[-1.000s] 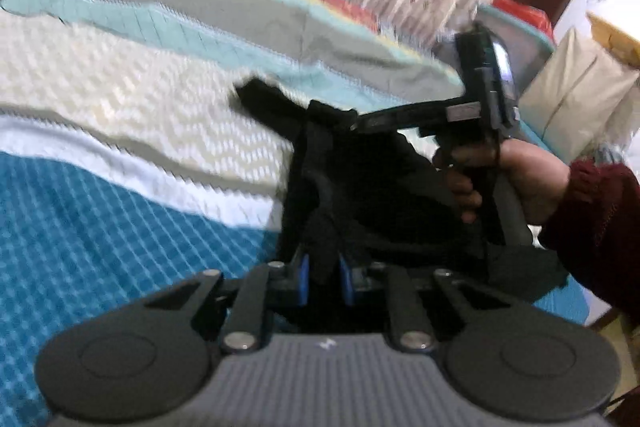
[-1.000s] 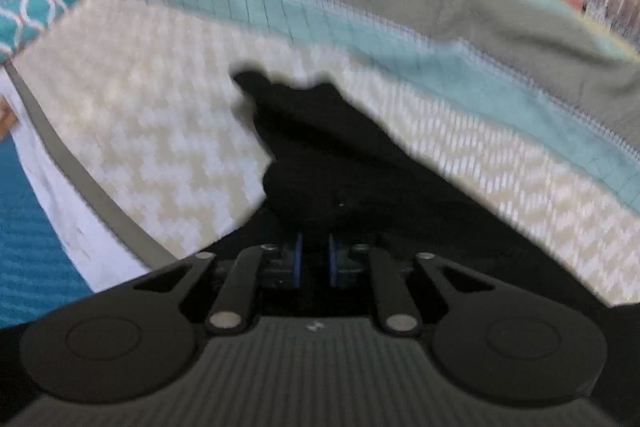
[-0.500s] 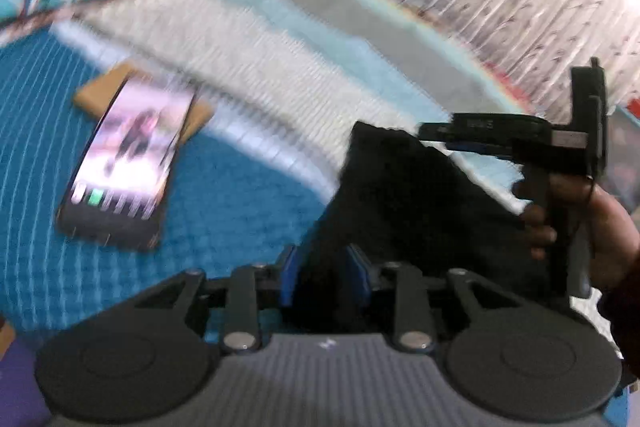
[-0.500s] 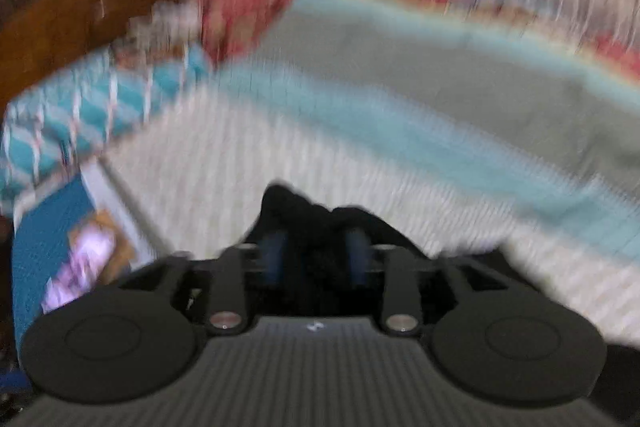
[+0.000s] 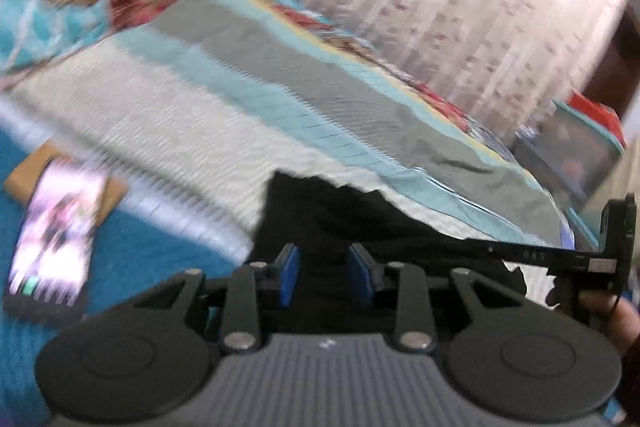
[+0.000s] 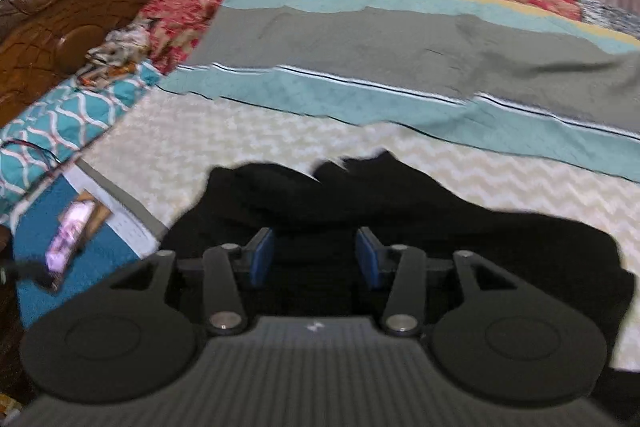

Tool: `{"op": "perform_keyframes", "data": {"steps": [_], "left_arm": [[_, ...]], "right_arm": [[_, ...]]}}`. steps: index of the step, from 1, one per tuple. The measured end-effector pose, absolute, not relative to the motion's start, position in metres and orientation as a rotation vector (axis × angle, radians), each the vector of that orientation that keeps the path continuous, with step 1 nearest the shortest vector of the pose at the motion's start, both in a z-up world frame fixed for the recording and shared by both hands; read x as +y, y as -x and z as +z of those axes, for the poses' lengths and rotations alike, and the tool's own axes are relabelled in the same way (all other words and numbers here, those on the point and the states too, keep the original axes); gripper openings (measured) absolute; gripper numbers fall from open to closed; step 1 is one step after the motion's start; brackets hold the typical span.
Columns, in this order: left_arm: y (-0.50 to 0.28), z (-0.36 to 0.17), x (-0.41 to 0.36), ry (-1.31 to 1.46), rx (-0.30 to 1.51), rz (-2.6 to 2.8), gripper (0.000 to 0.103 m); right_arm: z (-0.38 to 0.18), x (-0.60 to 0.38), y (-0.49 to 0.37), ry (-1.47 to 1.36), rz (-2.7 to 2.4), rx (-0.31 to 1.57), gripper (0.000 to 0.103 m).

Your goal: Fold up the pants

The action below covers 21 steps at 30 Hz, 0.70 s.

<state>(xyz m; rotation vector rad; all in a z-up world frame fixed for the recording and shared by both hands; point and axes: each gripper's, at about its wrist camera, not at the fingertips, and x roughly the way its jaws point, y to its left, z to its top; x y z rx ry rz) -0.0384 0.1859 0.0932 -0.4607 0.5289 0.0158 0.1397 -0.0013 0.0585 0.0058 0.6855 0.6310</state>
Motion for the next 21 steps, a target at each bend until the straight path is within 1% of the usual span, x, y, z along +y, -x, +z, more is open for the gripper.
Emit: {"op": "perform_keyframes", "data": {"steps": [2,5,8,11,14,15,16,17,18,19,20,21], "left_arm": [[0.011,0.097,0.176,0.375,0.516,-0.005,0.029],[-0.029,0.093,0.166,0.315,0.522,-0.035,0.033],[-0.062,0.073,0.153,0.287,0.578,-0.021,0.033],[-0.085,0.040,0.148,0.280,0.680,0.030,0.031],[-0.088,0.013,0.151,0.318,0.742,0.047,0.031],[-0.084,0.008,0.149,0.303,0.723,0.047,0.031],[-0.081,0.006,0.146,0.277,0.701,0.048,0.031],[-0.077,0.005,0.141,0.250,0.688,0.051,0.031],[-0.075,0.004,0.137,0.221,0.681,0.057,0.031],[-0.075,0.004,0.134,0.202,0.677,0.059,0.032],[-0.074,0.005,0.132,0.191,0.674,0.059,0.033],[-0.074,0.005,0.131,0.190,0.673,0.058,0.033]], "right_arm": [[0.059,-0.008,-0.145,0.033,0.601,0.682,0.044],[0.070,-0.010,-0.169,0.047,0.578,0.677,0.044],[0.077,0.002,-0.206,0.056,0.595,0.682,0.044],[0.072,0.031,-0.244,0.051,0.607,0.728,0.045],[0.057,0.062,-0.272,-0.042,0.680,0.831,0.053],[0.050,0.069,-0.273,-0.066,0.708,0.856,0.059],[0.044,0.077,-0.275,-0.075,0.739,0.879,0.063],[0.035,0.088,-0.275,-0.056,0.761,0.897,0.062],[0.028,0.096,-0.272,-0.022,0.767,0.906,0.057],[0.020,0.103,-0.272,0.018,0.752,0.910,0.025],[0.011,0.107,-0.274,0.057,0.694,0.916,0.025],[0.009,0.101,-0.280,0.033,0.640,0.915,0.024]]}}
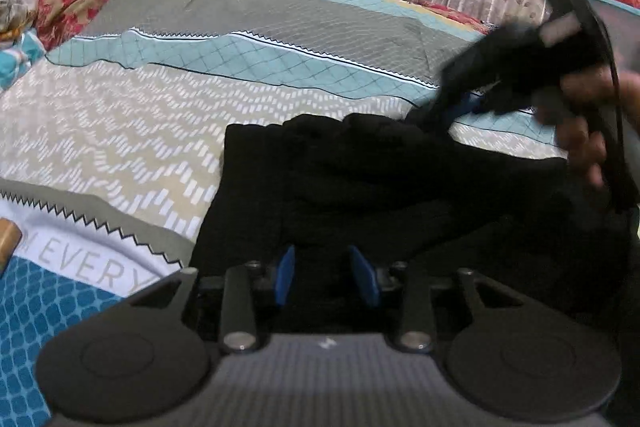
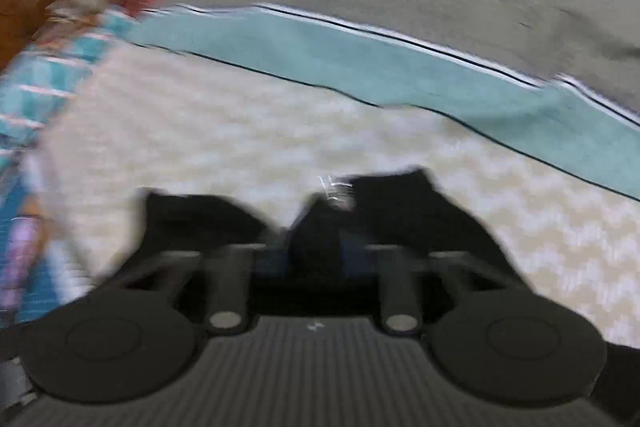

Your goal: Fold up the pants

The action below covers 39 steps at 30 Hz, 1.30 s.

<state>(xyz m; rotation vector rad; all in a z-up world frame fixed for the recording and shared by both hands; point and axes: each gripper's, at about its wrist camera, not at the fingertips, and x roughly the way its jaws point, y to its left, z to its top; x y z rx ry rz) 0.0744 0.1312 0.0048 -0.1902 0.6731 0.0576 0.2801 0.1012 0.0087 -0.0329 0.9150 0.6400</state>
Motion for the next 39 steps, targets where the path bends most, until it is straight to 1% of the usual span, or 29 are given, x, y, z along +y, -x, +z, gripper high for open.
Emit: {"op": "perform_keyframes", "data": {"steps": [2,4,7,9,10,11,13,15,16,17,18,19,21,22,23,24,25,27,30,31,32,34,36,39], "left_arm": [[-0.075,0.005,0.136,0.206,0.672,0.051,0.033],[-0.074,0.008,0.137,0.213,0.676,0.049,0.033],[-0.076,0.021,0.140,0.232,0.696,0.027,0.035],[-0.077,0.040,0.148,0.257,0.652,0.015,0.039],[-0.079,0.050,0.149,0.243,0.619,0.026,0.047],[-0.083,0.060,0.149,0.219,0.588,0.040,0.057],[-0.099,0.075,0.140,0.123,0.546,0.047,0.066],[-0.124,0.081,0.124,-0.012,0.548,0.015,0.081],[-0.135,0.080,0.115,-0.074,0.559,-0.022,0.092],[-0.148,0.076,0.106,-0.138,0.579,-0.060,0.095],[-0.163,0.066,0.096,-0.213,0.610,-0.078,0.095],[-0.176,0.056,0.088,-0.281,0.645,-0.072,0.093],[-0.200,0.030,0.077,-0.384,0.732,-0.042,0.070],[-0.210,0.018,0.075,-0.397,0.785,-0.039,0.044],[-0.215,0.011,0.075,-0.378,0.815,-0.054,0.028],[-0.210,0.012,0.075,-0.366,0.793,-0.048,0.020],[-0.207,0.014,0.073,-0.379,0.768,-0.023,0.010],[-0.197,0.025,0.072,-0.372,0.713,0.023,0.009],[-0.184,0.053,0.088,-0.273,0.626,0.092,0.009],[-0.181,0.061,0.093,-0.252,0.607,0.114,0.009],[-0.180,0.066,0.096,-0.237,0.602,0.136,0.009],[-0.181,0.070,0.103,-0.196,0.633,0.140,0.010],[-0.183,0.070,0.101,-0.190,0.666,0.136,0.010],[-0.182,0.065,0.090,-0.264,0.651,0.145,0.010]], "right_arm": [[0.023,0.065,-0.294,-0.144,0.538,0.842,0.023],[0.050,0.018,-0.304,-0.254,0.433,0.758,0.023],[0.096,-0.075,-0.305,-0.337,0.243,0.634,0.022],[0.123,-0.138,-0.296,-0.373,0.131,0.564,0.022],[0.137,-0.172,-0.288,-0.392,0.074,0.531,0.022],[0.146,-0.198,-0.280,-0.404,0.025,0.505,0.022],[0.163,-0.252,-0.260,-0.431,-0.076,0.453,0.021],[0.170,-0.291,-0.241,-0.472,-0.150,0.423,0.021],[0.171,-0.308,-0.231,-0.486,-0.189,0.412,0.021],[0.171,-0.322,-0.222,-0.494,-0.223,0.405,0.021],[0.168,-0.329,-0.214,-0.497,-0.251,0.399,0.021],[0.167,-0.340,-0.206,-0.495,-0.286,0.391,0.021],[0.159,-0.354,-0.190,-0.493,-0.356,0.370,0.021],[0.155,-0.364,-0.185,-0.496,-0.391,0.367,0.021],[0.150,-0.371,-0.180,-0.502,-0.427,0.368,0.021],[0.149,-0.374,-0.178,-0.512,-0.453,0.368,0.020],[0.146,-0.380,-0.178,-0.528,-0.481,0.365,0.018],[0.143,-0.394,-0.169,-0.557,-0.523,0.348,0.018],[0.142,-0.407,-0.167,-0.594,-0.538,0.348,0.018],[0.140,-0.409,-0.168,-0.586,-0.533,0.360,0.022],[0.138,-0.410,-0.170,-0.574,-0.513,0.374,0.023],[0.131,-0.410,-0.177,-0.541,-0.486,0.413,0.040],[0.123,-0.408,-0.181,-0.530,-0.495,0.434,0.040],[0.109,-0.402,-0.177,-0.558,-0.453,0.479,0.040]]}}
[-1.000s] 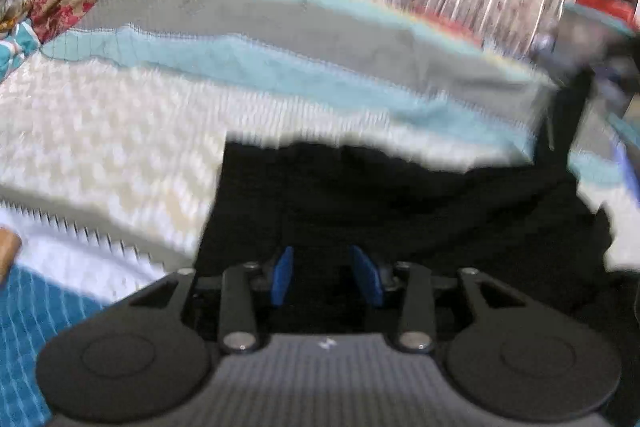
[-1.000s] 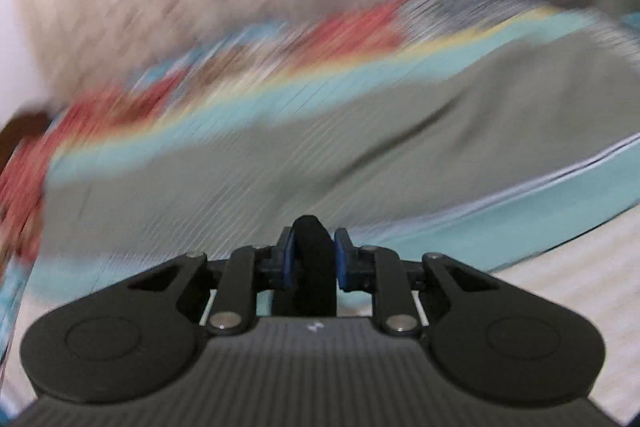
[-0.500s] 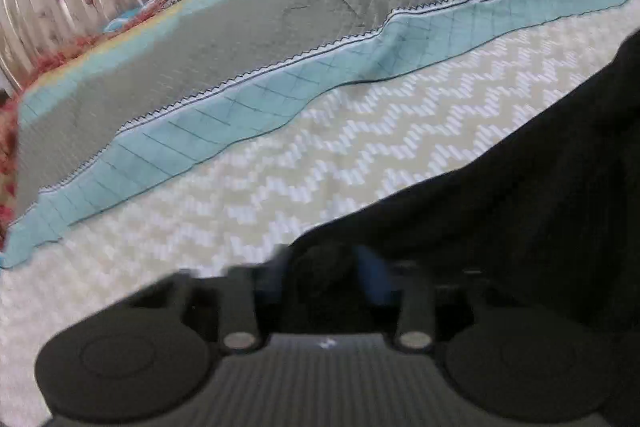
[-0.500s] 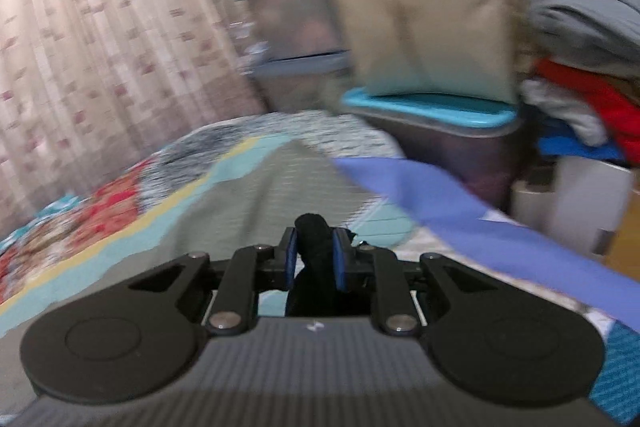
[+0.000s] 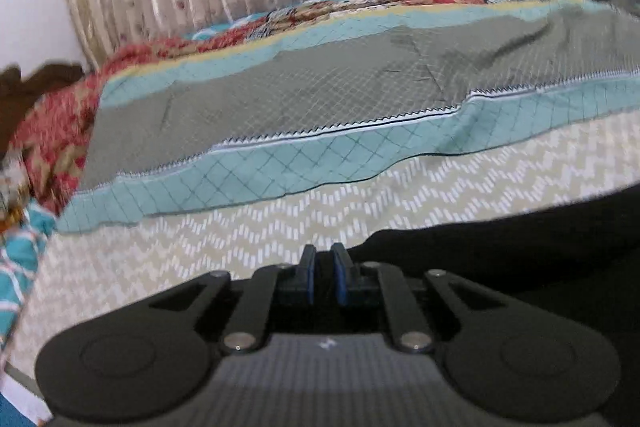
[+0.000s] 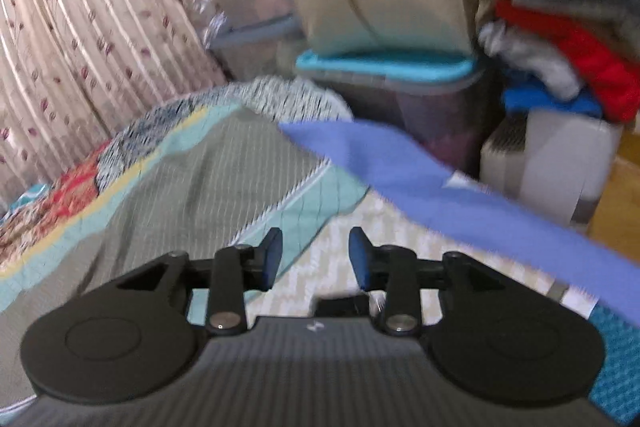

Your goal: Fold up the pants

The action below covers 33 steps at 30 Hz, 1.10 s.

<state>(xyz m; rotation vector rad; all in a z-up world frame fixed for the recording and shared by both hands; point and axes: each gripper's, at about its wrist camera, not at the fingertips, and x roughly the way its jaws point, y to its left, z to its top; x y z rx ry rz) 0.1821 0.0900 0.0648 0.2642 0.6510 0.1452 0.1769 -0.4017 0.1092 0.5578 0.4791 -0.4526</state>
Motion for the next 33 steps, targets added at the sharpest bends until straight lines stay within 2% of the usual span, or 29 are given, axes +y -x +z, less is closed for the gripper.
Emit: {"op": "perform_keyframes", "data": {"steps": [3,5,7,12,13,14,15,17,20,21,23,24,25,29,33], "left_arm": [[-0.179,0.063,0.087,-0.260,0.643,0.150,0.010],[-0.177,0.064,0.089,-0.244,0.641,0.160,0.010],[-0.175,0.068,0.091,-0.225,0.633,0.163,0.010],[-0.165,0.077,0.092,-0.208,0.610,0.166,0.010],[-0.165,0.078,0.092,-0.208,0.604,0.168,0.010],[-0.166,0.079,0.092,-0.209,0.597,0.171,0.010],[-0.167,0.081,0.093,-0.207,0.589,0.176,0.010],[-0.174,0.083,0.094,-0.214,0.569,0.189,0.009],[-0.198,0.085,0.100,-0.186,0.565,0.206,0.012],[-0.209,0.083,0.100,-0.172,0.584,0.202,0.015],[-0.224,0.075,0.097,-0.177,0.628,0.244,0.018],[-0.227,0.072,0.094,-0.179,0.649,0.258,0.020],[-0.225,0.071,0.091,-0.167,0.658,0.245,0.021],[-0.190,0.072,0.080,-0.174,0.643,0.185,0.026],[-0.151,0.080,0.056,-0.136,0.641,0.039,0.027]], "right_arm": [[0.091,-0.391,-0.179,-0.567,-0.352,0.562,0.043],[0.077,-0.379,-0.190,-0.527,-0.308,0.640,0.049],[0.066,-0.369,-0.205,-0.488,-0.306,0.699,0.063],[0.029,-0.358,-0.245,-0.543,-0.348,0.767,0.064],[0.019,-0.357,-0.252,-0.562,-0.353,0.784,0.062],[0.009,-0.357,-0.260,-0.569,-0.354,0.813,0.053],[-0.001,-0.353,-0.266,-0.558,-0.350,0.851,0.007],[-0.017,-0.351,-0.272,-0.547,-0.357,0.881,0.007],[0.003,-0.353,-0.266,-0.566,-0.342,0.704,0.007],[0.012,-0.356,-0.264,-0.579,-0.337,0.631,0.008],[0.025,-0.363,-0.262,-0.621,-0.350,0.528,0.021],[0.028,-0.365,-0.264,-0.631,-0.383,0.529,0.056],[0.028,-0.365,-0.267,-0.627,-0.404,0.570,0.070],[0.026,-0.356,-0.250,-0.483,-0.352,0.600,0.066],[0.013,-0.368,-0.210,-0.510,-0.358,0.597,0.067]]}}
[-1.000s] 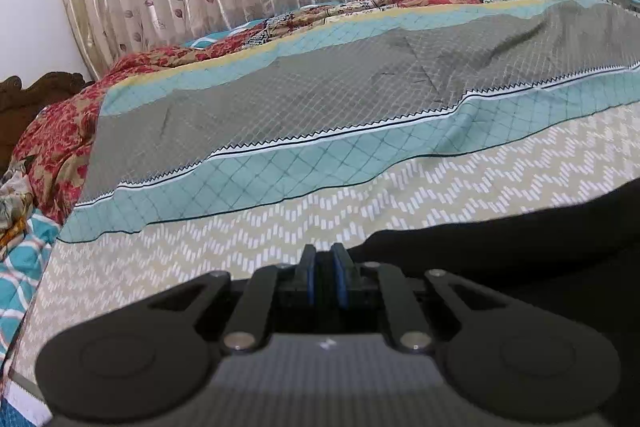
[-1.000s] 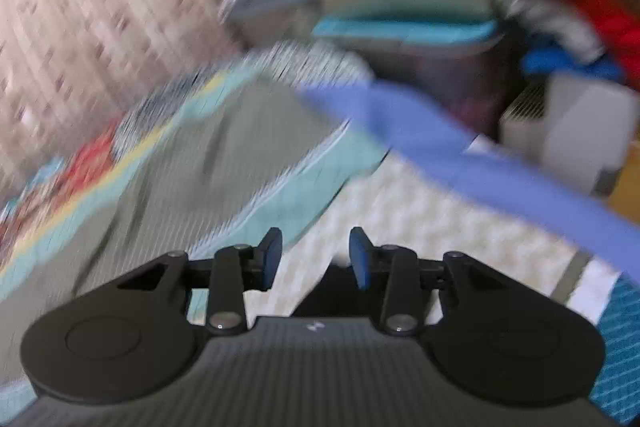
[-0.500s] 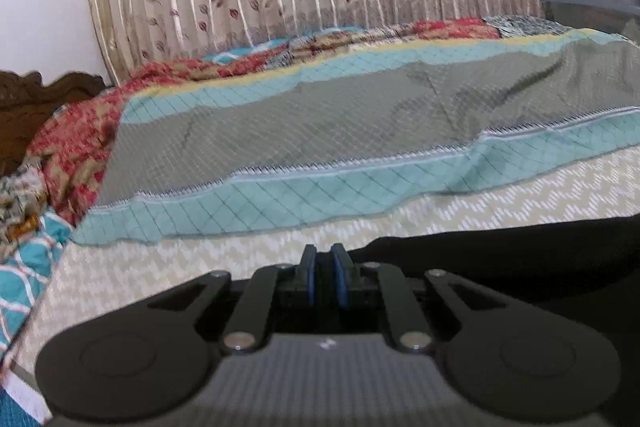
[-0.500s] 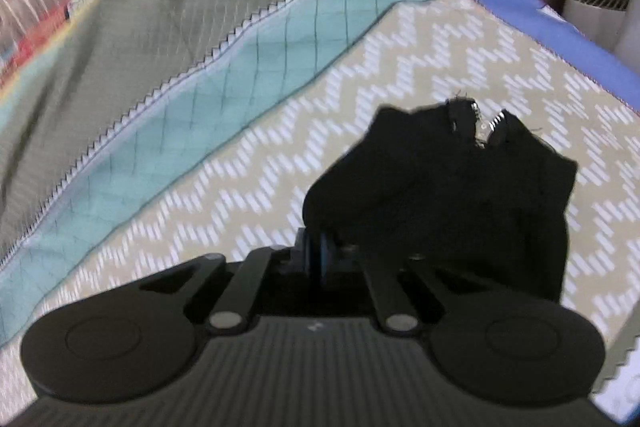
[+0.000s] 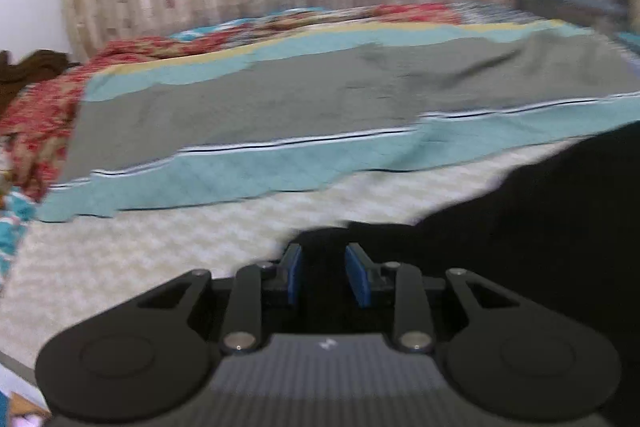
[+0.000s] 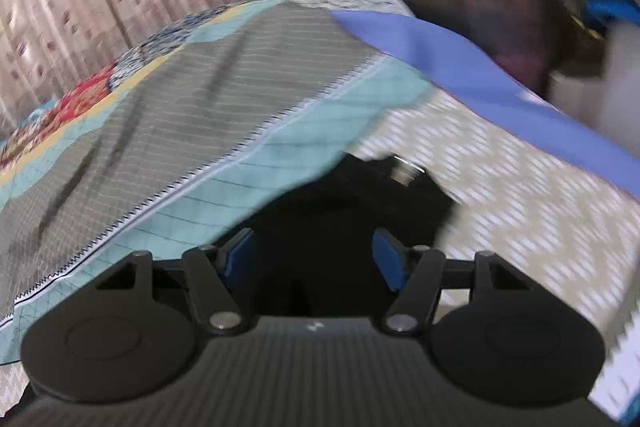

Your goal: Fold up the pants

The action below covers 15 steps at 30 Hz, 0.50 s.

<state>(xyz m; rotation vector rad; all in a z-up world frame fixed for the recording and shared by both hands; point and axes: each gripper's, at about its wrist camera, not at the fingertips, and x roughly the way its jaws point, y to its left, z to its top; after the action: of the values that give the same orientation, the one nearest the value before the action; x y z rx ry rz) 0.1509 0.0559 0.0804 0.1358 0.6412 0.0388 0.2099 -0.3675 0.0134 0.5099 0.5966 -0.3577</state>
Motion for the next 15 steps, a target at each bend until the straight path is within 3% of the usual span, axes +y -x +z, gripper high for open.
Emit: {"op": "perform_keyframes", "data": {"steps": [6,7,8,9,12,15], "left_arm": [[-0.125,0.084,-0.034,-0.090,0.648,-0.236,0.038],[-0.124,0.081,-0.050,-0.098,0.650,-0.267,0.039],[-0.124,0.077,-0.068,-0.109,0.658,-0.305,0.039],[-0.126,0.070,-0.081,-0.123,0.677,-0.335,0.039],[-0.138,0.029,-0.108,-0.174,0.863,-0.377,0.036],[-0.124,0.029,-0.105,-0.221,0.829,-0.353,0.037]], "right_arm": [[-0.024,-0.411,-0.180,-0.756,-0.506,0.612,0.071],[-0.031,-0.413,-0.182,-0.799,-0.487,0.618,0.067],[-0.032,-0.412,-0.185,-0.792,-0.474,0.611,0.055],[-0.030,-0.407,-0.191,-0.750,-0.452,0.617,0.002],[-0.019,-0.391,-0.206,-0.576,-0.476,0.658,0.004],[-0.007,-0.390,-0.201,-0.452,-0.633,0.625,0.009]]}}
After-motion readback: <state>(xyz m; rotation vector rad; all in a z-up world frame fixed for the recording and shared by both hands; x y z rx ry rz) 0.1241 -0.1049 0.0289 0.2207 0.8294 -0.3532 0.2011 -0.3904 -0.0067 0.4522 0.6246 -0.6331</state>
